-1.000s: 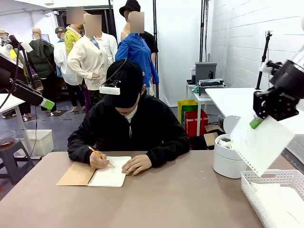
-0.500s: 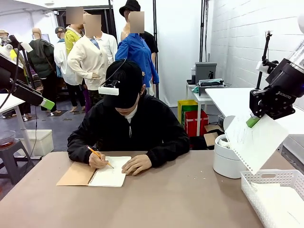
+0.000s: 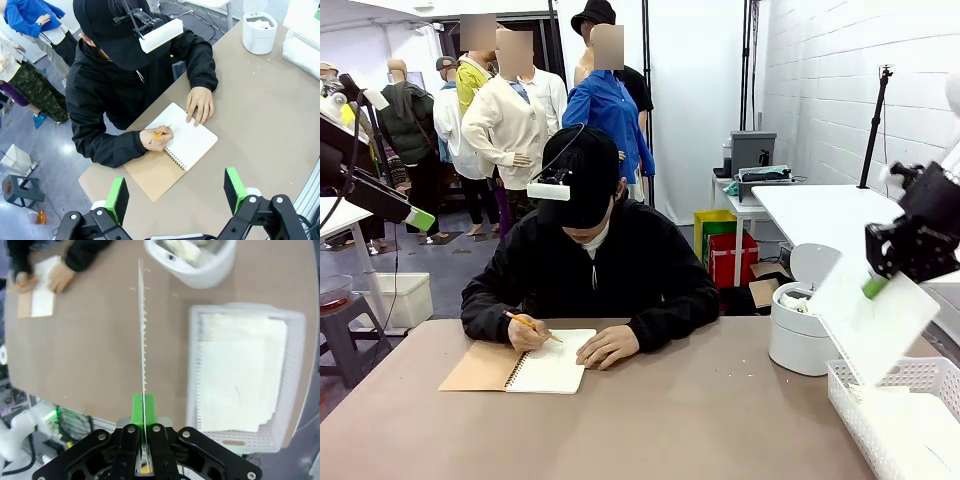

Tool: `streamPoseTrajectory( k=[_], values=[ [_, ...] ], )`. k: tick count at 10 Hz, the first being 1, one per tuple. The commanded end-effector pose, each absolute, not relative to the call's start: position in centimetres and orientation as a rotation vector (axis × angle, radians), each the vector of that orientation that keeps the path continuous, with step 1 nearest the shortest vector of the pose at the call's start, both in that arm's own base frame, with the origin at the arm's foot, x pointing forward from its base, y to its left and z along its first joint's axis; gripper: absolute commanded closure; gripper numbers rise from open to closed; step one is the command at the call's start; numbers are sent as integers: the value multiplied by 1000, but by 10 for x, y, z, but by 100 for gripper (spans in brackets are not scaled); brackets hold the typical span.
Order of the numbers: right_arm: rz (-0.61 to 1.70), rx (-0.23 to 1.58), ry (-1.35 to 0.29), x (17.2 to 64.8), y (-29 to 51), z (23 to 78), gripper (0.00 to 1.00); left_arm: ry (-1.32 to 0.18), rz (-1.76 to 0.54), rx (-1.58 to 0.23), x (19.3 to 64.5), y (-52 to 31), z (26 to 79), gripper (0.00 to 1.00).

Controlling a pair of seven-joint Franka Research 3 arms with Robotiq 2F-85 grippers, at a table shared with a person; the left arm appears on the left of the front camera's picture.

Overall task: Sort the paper based on its condition.
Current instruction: If a person hands you a paper, place it in the Organizing basket , and if it's crumpled, put it in the Trash can.

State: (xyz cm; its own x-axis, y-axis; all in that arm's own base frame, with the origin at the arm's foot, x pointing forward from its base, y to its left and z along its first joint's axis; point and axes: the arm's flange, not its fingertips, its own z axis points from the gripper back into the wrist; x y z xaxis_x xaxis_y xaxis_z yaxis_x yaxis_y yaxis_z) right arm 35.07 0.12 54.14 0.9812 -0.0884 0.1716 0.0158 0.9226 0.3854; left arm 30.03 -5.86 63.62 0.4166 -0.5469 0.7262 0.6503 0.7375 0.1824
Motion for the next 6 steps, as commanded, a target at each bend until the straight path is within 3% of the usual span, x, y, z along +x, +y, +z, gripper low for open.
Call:
streamPoseTrajectory(
  k=[1,6],
  values=[
    [-83,329,-189,353,-14,514,100,-856,-750,-128,300,-58,636,0],
    [-120,317,-147,337,-34,435,100,-856,-750,-128,300,-58,636,0]
  ],
)
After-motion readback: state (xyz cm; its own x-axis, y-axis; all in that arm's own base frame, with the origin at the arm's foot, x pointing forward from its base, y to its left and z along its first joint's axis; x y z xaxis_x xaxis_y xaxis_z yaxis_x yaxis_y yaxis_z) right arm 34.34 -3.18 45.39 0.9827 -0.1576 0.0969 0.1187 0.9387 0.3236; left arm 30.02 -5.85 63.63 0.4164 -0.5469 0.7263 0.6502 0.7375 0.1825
